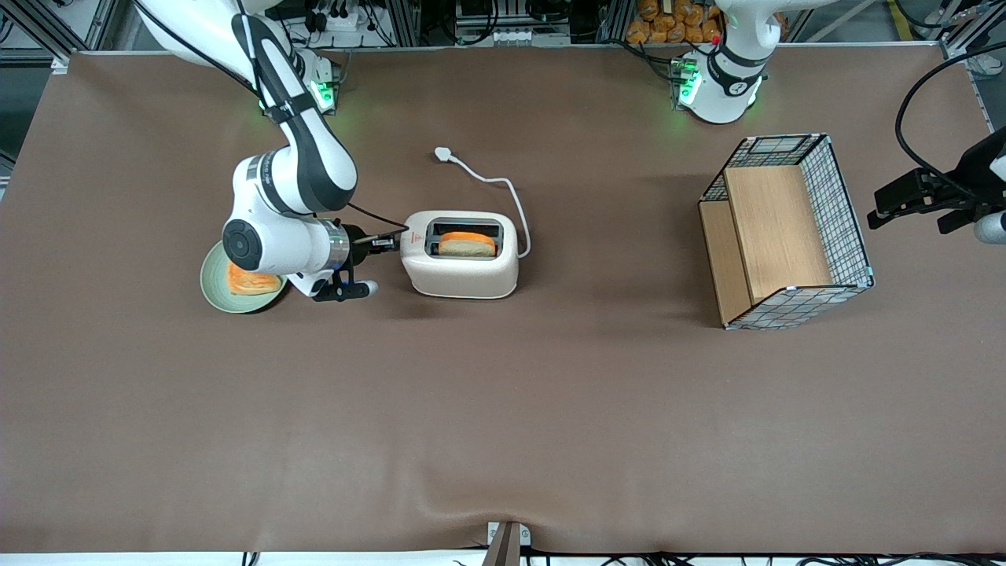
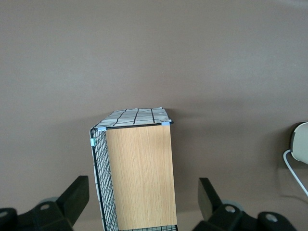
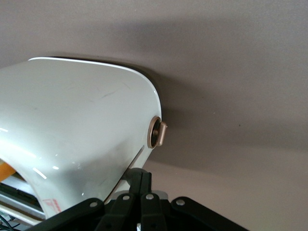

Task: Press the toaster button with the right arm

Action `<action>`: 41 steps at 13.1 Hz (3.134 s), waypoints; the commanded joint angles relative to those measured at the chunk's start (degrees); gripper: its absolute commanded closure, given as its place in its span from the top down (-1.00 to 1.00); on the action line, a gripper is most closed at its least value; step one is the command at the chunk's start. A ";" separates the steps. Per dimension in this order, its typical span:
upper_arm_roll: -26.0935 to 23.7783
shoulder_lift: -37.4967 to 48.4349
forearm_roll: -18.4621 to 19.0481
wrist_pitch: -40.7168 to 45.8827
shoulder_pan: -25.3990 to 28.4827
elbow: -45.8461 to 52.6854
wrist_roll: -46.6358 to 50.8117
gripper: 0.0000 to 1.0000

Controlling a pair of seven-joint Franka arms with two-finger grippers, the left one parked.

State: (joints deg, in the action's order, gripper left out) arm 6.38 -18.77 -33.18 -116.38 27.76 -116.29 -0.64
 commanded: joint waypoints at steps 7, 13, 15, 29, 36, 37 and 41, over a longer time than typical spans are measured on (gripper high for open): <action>-0.06 -2.50 -6.45 -3.77 -0.34 -3.86 -7.44 -1.00; -0.06 -4.87 -10.33 -3.85 -1.48 -4.30 -11.76 -1.00; -0.06 -5.66 -11.29 -3.85 -1.48 -4.30 -11.84 -1.00; 1.53 -1.63 -7.89 5.99 -4.38 2.72 -7.20 0.58; 6.61 -0.13 2.23 13.63 -5.00 12.91 -5.96 1.00; 7.23 0.04 3.63 14.33 -5.00 13.80 -5.96 1.00; 7.85 1.19 5.57 16.79 -5.08 14.42 -5.96 1.00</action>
State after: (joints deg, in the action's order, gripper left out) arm 14.55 -18.48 -29.67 -101.03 22.92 -102.07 -7.58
